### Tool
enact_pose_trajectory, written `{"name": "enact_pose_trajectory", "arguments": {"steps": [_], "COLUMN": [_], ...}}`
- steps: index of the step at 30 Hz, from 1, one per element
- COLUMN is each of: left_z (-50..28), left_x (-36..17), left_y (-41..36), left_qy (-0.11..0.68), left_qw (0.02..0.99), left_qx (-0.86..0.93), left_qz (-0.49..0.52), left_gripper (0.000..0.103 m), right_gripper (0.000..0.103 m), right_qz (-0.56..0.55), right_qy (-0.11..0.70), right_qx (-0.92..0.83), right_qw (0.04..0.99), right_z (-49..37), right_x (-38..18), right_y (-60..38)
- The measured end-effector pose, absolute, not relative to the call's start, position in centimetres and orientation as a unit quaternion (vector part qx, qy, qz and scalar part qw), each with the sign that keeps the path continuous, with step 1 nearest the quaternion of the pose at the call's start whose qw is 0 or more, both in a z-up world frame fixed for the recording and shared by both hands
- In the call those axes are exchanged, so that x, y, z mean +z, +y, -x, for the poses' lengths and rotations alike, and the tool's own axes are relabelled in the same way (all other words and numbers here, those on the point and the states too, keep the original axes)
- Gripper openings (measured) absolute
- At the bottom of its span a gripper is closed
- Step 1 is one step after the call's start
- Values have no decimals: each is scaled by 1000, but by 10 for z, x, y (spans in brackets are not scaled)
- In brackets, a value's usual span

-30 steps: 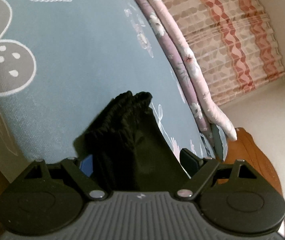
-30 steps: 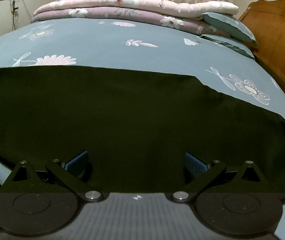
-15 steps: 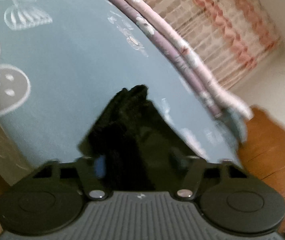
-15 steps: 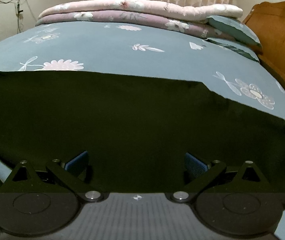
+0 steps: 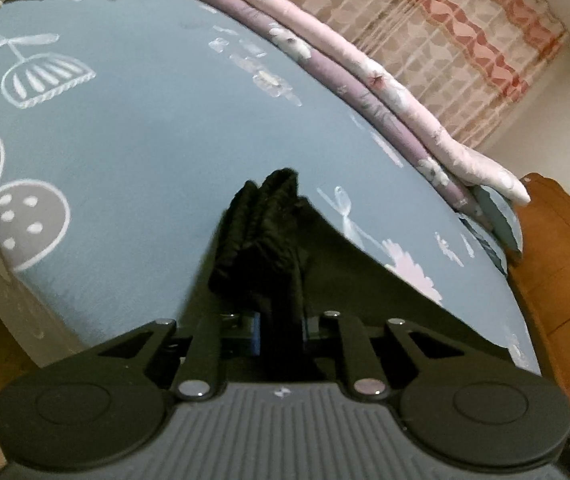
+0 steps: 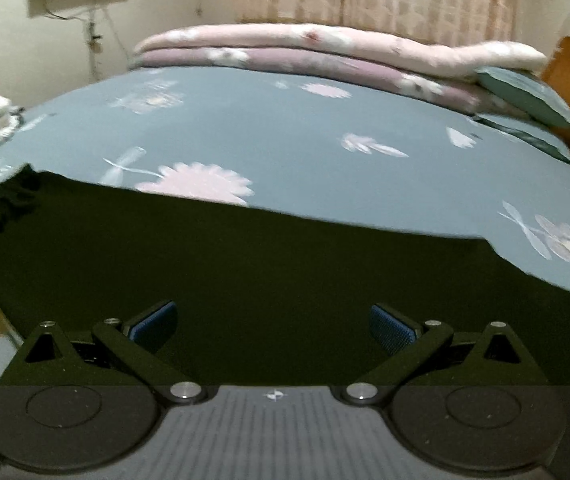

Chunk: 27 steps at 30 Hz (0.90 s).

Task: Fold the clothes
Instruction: 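Hold the lifted black pants corner up with the left gripper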

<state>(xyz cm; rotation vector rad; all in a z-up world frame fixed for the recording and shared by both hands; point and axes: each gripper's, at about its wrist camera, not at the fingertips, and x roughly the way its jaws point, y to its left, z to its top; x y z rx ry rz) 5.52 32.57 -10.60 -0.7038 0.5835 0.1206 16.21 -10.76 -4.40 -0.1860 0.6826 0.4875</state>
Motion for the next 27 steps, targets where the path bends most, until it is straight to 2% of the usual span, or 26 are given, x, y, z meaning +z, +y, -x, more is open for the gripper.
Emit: {"name": "enact_pose_trajectory", "arguments": {"steps": [14,27], "left_z": [-58,-58], "left_x": [-74,-55], "left_y": [311,296], "left_qy": [263,250], "left_qw": [908,912], "left_qx": [21,-28], "left_qz": [327,325], "left_gripper": [15,15], "right_gripper": [103,103], "right_qz": [78,-91], "right_qy": [341,424], "right_qx": [357,460], "right_qw": [866,775], "right_z": [-176,-238], "right_x": [-36,-57], "right_y": [-30,22]}}
